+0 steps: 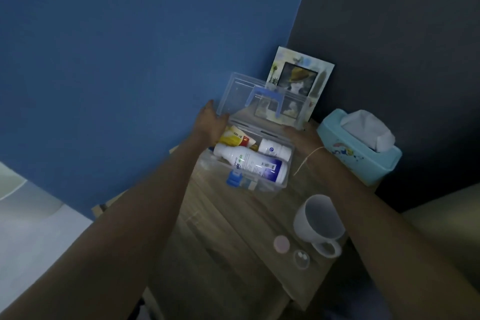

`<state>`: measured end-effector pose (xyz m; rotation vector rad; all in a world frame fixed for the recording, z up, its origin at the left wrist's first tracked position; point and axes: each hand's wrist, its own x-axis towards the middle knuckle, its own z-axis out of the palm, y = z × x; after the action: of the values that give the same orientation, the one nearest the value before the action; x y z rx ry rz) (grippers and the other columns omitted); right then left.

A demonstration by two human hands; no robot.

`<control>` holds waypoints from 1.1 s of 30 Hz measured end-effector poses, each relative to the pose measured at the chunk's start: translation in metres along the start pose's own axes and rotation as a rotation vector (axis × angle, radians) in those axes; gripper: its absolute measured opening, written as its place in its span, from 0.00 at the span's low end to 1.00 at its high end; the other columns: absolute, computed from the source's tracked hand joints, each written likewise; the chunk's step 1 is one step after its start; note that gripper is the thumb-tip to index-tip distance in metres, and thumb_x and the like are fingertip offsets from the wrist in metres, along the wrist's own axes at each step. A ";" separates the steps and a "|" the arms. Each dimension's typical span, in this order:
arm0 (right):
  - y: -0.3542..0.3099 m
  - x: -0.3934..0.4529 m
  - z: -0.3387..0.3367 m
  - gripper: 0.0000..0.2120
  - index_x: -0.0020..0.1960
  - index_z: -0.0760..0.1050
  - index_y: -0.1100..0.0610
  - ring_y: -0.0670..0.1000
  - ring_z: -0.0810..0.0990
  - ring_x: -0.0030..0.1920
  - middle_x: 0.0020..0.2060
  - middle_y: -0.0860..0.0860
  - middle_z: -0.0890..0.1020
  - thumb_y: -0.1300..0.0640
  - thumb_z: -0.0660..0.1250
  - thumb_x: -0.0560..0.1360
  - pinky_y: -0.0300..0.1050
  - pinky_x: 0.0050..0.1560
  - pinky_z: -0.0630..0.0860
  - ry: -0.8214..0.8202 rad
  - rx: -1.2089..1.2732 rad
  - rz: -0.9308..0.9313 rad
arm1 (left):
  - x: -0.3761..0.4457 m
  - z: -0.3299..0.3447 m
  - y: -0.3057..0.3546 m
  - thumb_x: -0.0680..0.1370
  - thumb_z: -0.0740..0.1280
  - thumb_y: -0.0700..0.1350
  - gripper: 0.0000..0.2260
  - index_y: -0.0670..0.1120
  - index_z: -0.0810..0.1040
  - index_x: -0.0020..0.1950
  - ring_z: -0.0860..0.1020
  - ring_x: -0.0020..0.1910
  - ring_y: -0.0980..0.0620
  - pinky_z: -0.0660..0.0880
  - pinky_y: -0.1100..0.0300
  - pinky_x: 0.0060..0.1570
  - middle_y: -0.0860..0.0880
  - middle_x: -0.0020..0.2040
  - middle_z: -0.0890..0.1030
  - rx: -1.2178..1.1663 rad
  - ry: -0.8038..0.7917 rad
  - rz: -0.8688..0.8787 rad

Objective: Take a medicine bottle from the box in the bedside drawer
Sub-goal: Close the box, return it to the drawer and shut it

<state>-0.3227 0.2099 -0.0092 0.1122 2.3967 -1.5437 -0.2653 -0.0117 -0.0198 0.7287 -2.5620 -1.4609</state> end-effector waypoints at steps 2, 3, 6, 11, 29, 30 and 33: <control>-0.004 0.004 0.002 0.36 0.72 0.65 0.57 0.56 0.74 0.65 0.69 0.56 0.72 0.45 0.72 0.70 0.54 0.67 0.71 0.003 0.155 0.098 | 0.007 0.001 0.004 0.80 0.60 0.49 0.26 0.41 0.58 0.75 0.69 0.70 0.41 0.65 0.57 0.66 0.39 0.73 0.67 -0.181 -0.010 -0.107; -0.006 0.004 0.001 0.33 0.70 0.69 0.57 0.58 0.77 0.62 0.66 0.57 0.76 0.44 0.72 0.70 0.57 0.66 0.73 -0.010 0.256 0.138 | 0.010 0.001 0.007 0.80 0.59 0.49 0.26 0.41 0.58 0.74 0.68 0.70 0.41 0.65 0.55 0.67 0.40 0.73 0.67 -0.267 -0.012 -0.160; -0.018 -0.009 -0.008 0.21 0.56 0.80 0.54 0.56 0.86 0.45 0.47 0.56 0.87 0.41 0.69 0.71 0.53 0.46 0.83 -0.117 0.544 0.179 | 0.016 -0.005 0.016 0.80 0.56 0.49 0.21 0.40 0.68 0.68 0.72 0.66 0.40 0.70 0.51 0.64 0.39 0.67 0.73 -0.474 -0.039 -0.233; -0.022 -0.013 -0.033 0.37 0.68 0.71 0.50 0.58 0.81 0.54 0.56 0.54 0.80 0.26 0.51 0.72 0.52 0.46 0.78 -0.136 0.681 0.200 | 0.004 -0.016 0.034 0.80 0.46 0.62 0.29 0.45 0.69 0.71 0.71 0.69 0.43 0.64 0.45 0.72 0.41 0.70 0.72 -0.624 -0.115 -0.145; 0.013 -0.074 -0.006 0.46 0.76 0.60 0.51 0.50 0.59 0.74 0.77 0.52 0.55 0.47 0.79 0.64 0.38 0.65 0.57 -0.235 -0.457 -0.299 | -0.090 -0.018 -0.029 0.77 0.65 0.55 0.34 0.41 0.56 0.76 0.54 0.78 0.47 0.51 0.59 0.73 0.40 0.78 0.54 0.120 -0.059 0.198; 0.016 -0.074 -0.006 0.48 0.76 0.57 0.51 0.52 0.56 0.76 0.78 0.53 0.50 0.48 0.79 0.64 0.39 0.66 0.57 -0.248 -0.497 -0.298 | -0.092 -0.015 -0.034 0.77 0.65 0.56 0.36 0.42 0.54 0.77 0.52 0.78 0.47 0.50 0.59 0.73 0.41 0.79 0.52 0.146 -0.071 0.209; 0.024 -0.075 -0.003 0.50 0.78 0.52 0.48 0.55 0.50 0.78 0.78 0.55 0.40 0.48 0.78 0.65 0.43 0.71 0.57 -0.267 -0.578 -0.304 | -0.092 -0.011 -0.047 0.76 0.64 0.58 0.36 0.45 0.51 0.78 0.50 0.78 0.47 0.50 0.58 0.73 0.42 0.79 0.49 0.177 -0.071 0.231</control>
<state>-0.2467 0.2299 -0.0085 -0.5604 2.6027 -0.8325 -0.1646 0.0016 -0.0397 0.3865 -2.7452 -1.2237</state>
